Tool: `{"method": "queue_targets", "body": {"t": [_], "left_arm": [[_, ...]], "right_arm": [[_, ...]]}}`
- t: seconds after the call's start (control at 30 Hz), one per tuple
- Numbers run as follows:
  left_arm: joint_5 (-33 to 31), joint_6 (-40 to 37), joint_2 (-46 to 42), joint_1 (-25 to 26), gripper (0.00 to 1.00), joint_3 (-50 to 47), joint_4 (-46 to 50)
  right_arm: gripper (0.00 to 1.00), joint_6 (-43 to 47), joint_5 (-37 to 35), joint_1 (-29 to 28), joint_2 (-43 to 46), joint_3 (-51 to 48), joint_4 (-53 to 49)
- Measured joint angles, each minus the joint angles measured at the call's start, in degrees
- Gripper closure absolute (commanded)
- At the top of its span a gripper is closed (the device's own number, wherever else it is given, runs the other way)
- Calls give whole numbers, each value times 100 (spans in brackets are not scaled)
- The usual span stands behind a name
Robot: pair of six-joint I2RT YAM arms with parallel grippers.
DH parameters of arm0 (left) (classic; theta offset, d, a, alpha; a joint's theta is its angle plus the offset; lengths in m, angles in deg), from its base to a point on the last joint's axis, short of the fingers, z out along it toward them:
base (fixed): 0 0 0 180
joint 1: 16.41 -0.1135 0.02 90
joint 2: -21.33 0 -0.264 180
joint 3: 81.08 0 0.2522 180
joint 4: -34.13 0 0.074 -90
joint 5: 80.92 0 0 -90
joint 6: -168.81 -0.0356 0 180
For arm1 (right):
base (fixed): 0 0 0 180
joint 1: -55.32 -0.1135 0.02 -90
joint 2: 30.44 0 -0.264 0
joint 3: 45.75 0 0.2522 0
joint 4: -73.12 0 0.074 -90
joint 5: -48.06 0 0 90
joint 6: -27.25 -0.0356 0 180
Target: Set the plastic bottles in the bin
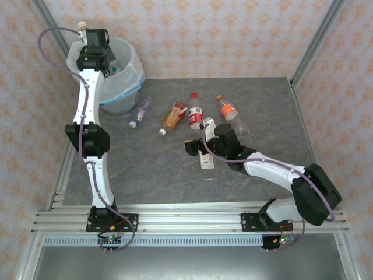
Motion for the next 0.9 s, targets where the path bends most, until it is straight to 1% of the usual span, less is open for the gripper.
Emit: {"method": "queue_targets", "body": {"t": [0.13,0.3,0.37,0.43,0.47,0.6,0.8,0.9], "left_arm": [[-111,-238,173,-22,44,264,31],[-256,-354,404,-79,41,391,48],[-256,-354,466,-140,34,396,68],[-260,-328,518,-216,25,396,98],[-264,-293,533,-240,23,402,103],[-186,-260,544,-339,19,511,197],[-31,-245,516,-332,14,647,229],[216,-131,479,-332,10,647,337]], "right_arm": [[1,-168,0,0,0,0,7],[1,-557,-125,0,20,0,48],[1,-691,-254,0,98,-26,83],[1,-798,-426,0,284,-120,142],[1,-837,-514,0,391,-175,164],[1,-922,-868,0,859,-407,240],[1,-901,-1534,0,1633,-732,223],[1,-874,-1851,2,2006,-920,229]]}}
